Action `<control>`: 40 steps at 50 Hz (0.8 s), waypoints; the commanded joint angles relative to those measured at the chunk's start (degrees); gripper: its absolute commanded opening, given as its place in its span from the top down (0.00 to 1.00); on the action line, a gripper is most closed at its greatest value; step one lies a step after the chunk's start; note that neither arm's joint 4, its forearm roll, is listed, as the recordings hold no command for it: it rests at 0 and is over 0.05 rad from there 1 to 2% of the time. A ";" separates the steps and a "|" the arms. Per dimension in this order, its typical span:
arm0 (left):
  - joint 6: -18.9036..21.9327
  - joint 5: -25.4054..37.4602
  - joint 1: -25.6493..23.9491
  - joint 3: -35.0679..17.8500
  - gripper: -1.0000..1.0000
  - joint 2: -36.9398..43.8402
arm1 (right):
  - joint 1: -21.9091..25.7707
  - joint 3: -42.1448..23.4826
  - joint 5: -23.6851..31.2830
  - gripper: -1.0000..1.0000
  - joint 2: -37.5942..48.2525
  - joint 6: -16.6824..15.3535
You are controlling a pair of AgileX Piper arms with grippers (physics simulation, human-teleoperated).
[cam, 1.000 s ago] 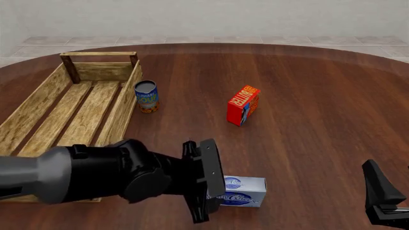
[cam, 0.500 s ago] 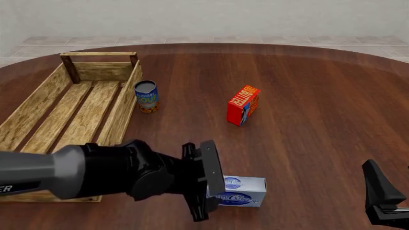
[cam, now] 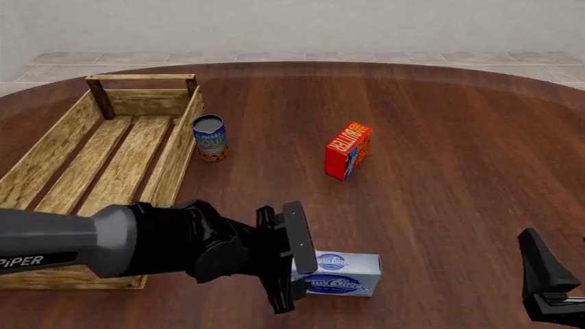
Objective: Pick up the cream cheese and put it in the tray.
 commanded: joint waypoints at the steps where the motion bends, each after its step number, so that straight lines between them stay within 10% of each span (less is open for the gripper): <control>1: -1.20 -0.27 -1.10 1.06 0.00 1.33 | 0.00 0.00 -0.02 0.00 0.04 0.01; 40: -1.47 -0.93 -1.26 1.61 0.00 3.62 | -0.19 0.00 0.04 0.00 -0.05 0.19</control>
